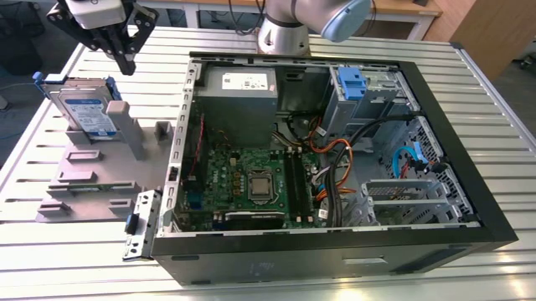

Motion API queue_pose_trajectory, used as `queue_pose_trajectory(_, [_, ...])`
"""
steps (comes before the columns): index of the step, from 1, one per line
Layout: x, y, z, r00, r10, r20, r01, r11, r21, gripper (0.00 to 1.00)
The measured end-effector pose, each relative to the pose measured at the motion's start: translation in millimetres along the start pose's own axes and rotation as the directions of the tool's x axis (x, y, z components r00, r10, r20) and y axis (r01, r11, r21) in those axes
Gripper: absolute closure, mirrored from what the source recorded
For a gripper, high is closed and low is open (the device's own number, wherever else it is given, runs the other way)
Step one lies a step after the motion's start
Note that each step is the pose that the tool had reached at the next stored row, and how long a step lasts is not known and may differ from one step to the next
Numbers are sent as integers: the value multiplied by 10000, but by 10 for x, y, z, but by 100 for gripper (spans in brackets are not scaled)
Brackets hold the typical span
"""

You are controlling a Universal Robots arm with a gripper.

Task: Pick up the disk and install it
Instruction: 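Reach for the disk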

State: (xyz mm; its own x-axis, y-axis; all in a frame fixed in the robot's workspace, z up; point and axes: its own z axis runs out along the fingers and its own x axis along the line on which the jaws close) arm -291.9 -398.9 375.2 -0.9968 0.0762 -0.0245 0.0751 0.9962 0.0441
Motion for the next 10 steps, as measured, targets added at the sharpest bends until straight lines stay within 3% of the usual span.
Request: queue_pose_trajectory(10, [61, -5, 0, 10000, 0, 0, 0, 10000, 0, 89])
